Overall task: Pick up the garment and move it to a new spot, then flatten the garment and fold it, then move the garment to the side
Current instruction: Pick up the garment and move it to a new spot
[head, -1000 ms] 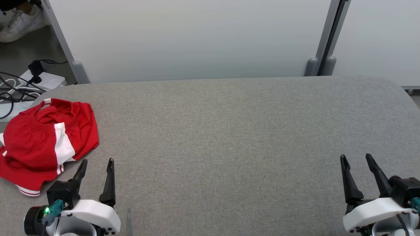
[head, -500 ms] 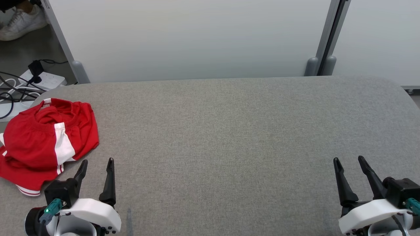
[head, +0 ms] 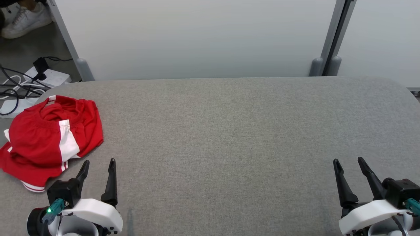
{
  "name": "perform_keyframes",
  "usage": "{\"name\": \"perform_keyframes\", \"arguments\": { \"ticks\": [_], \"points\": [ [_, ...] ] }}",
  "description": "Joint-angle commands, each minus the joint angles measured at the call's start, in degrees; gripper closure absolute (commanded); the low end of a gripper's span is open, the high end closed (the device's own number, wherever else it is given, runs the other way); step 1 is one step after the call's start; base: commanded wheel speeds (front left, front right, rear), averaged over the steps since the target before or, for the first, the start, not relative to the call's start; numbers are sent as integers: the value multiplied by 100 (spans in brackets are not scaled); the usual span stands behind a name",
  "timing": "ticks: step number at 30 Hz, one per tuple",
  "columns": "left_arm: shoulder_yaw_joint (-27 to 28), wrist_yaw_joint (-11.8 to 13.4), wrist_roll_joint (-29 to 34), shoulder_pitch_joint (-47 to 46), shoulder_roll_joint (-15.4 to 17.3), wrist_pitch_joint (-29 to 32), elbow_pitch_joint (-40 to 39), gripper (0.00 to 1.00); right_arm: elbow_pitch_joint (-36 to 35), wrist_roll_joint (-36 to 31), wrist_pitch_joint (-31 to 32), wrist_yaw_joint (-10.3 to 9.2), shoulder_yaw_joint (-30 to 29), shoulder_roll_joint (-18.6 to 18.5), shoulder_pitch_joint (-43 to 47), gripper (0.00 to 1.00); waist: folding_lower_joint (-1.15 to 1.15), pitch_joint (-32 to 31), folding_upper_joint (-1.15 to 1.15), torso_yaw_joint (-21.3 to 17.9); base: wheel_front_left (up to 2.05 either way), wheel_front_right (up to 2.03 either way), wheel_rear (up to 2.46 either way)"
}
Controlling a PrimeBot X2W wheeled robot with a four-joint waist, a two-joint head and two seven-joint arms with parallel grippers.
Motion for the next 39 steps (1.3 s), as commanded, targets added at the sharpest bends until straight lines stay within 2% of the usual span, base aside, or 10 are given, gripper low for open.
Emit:
{"name": "perform_keyframes", "arguments": {
  "ticks": [1, 9, 26, 32, 39],
  "points": [
    [207, 56, -65, -263, 103, 8, -122, 0, -141, 42, -103, 41, 114, -106, -190, 0, 0, 8, 0, 84, 0, 0, 0],
    [217, 89, -118, -287, 99, -14, -77, 0, -208, 35, -110, 41, 234, -55, -215, 0, 0, -4, 0, 498, 0, 0, 0],
    [315, 208, -252, -83, 194, 15, -243, 0, -349, 2, -113, 41, 410, 65, -182, 0, 0, -63, 0, 2056, 0, 0, 0],
    [300, 221, -291, -65, 203, 51, -310, 0, -363, -11, -119, 41, 396, 103, -156, 0, 0, -47, 0, 2303, 0, 0, 0],
    [263, 252, -315, -84, 186, 63, -330, 0, -346, 20, -122, 41, 438, 70, -185, 0, 0, -32, 0, 2348, 0, 0, 0]
  ]
}}
